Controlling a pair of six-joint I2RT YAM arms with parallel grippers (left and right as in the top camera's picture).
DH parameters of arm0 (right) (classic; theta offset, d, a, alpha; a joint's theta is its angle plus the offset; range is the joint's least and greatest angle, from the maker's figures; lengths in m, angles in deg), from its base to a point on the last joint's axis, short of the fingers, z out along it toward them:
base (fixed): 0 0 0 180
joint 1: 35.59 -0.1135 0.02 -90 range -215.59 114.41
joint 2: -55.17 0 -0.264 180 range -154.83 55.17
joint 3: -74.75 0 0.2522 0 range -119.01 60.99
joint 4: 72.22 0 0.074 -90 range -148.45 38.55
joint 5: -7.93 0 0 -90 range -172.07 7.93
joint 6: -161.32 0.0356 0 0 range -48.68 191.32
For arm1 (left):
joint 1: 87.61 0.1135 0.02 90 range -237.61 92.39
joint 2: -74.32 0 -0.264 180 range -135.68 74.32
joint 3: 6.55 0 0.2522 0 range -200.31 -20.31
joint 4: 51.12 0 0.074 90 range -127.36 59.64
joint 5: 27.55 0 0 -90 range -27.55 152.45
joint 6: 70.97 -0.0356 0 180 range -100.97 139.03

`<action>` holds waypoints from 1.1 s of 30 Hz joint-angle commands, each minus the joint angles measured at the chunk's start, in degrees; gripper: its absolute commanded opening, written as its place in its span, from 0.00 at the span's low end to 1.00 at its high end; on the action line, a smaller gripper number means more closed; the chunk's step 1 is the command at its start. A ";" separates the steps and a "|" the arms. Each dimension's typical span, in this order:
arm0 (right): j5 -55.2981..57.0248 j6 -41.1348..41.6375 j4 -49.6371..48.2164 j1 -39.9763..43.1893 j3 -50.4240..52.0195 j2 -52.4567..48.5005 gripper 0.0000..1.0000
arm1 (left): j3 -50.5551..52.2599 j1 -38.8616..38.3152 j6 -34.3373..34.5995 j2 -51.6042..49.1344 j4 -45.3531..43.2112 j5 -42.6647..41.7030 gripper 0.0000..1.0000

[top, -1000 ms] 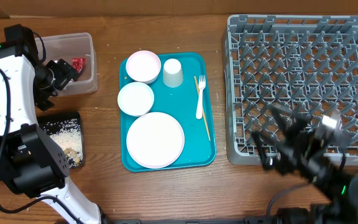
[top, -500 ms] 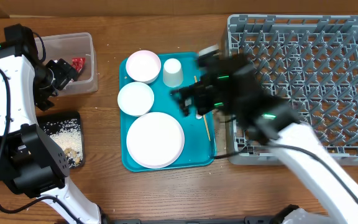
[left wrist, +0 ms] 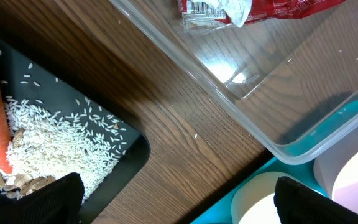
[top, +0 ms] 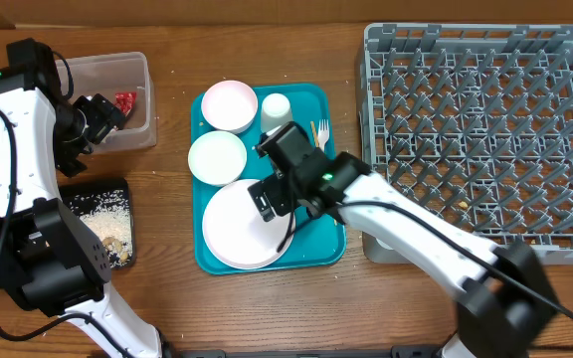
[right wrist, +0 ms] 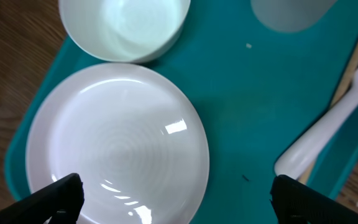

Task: Sort waste into correct bins and load items into the dishwasher rack
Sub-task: 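Reach the right gripper to the white plate and grasp its rim, then lift the plate and stand it upright in the grey dish rack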

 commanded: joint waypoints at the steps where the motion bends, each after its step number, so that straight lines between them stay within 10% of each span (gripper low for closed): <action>1: -0.46 3.93 0.24 -0.13 -1.16 -4.96 0.95 | -0.15 -0.11 1.16 0.37 0.15 -0.42 1.00; 15: -0.09 10.12 0.37 0.24 -0.68 -13.62 0.59 | -0.15 -0.11 1.16 0.37 0.15 -0.42 1.00; 26: 0.26 10.58 3.85 0.61 -1.51 -14.56 0.04 | -0.15 -0.11 1.16 0.37 0.15 -0.42 1.00; 33: 7.15 10.40 18.47 2.38 -8.81 -13.88 0.04 | -0.15 -0.11 1.16 0.37 0.15 -0.42 1.00</action>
